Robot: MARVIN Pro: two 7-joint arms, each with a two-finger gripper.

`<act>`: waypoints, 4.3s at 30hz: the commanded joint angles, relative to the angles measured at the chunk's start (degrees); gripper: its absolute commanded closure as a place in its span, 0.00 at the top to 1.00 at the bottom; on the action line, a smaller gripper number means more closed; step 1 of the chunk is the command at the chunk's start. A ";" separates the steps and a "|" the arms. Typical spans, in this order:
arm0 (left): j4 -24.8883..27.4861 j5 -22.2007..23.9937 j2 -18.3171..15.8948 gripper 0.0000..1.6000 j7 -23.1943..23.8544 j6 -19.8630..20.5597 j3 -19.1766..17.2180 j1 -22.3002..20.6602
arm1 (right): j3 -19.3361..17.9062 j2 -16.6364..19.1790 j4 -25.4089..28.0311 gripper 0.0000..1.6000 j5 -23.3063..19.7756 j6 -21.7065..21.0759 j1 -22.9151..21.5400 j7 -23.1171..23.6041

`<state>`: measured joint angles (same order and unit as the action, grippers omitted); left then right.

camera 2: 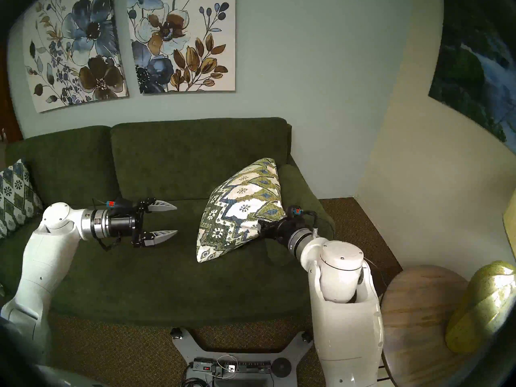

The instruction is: Fix throw pillow on sofa

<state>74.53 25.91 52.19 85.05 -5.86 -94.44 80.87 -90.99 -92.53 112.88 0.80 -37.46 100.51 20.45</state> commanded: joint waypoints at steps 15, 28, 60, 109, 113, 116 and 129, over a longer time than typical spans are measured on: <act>2.24 3.87 -1.46 1.00 -0.05 -2.39 -0.48 2.03 | -0.53 0.10 -14.14 0.87 -3.98 -2.70 -14.49 -3.68; 2.51 6.46 -2.67 1.00 -0.05 -3.45 0.36 2.68 | -0.35 0.72 -17.96 0.00 -4.33 -9.08 -21.42 -5.41; 2.00 9.50 -4.72 1.00 -0.05 -4.91 2.73 2.51 | 8.61 4.55 -9.61 0.00 -1.25 -17.54 -35.66 -2.50; 0.42 14.93 -8.39 1.00 -0.05 -7.37 7.95 1.20 | 21.05 7.94 -7.42 0.00 14.38 -17.54 -18.06 -7.11; 0.33 15.20 -8.57 1.00 -0.05 -7.50 8.23 1.12 | 20.47 6.90 -7.72 0.00 15.97 -17.54 -17.48 -8.75; 0.24 15.48 -8.77 1.00 -0.05 -7.65 8.53 1.02 | 19.40 5.84 -7.25 0.00 17.39 -17.54 -16.88 -10.01; 0.27 15.93 -9.37 1.00 -0.05 -8.15 9.37 0.98 | 18.23 4.37 1.65 1.00 22.09 -17.54 -15.32 -11.85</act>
<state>74.51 40.92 43.14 85.06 -14.12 -84.97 82.52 -72.88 -86.96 108.48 20.13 -54.99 85.32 9.73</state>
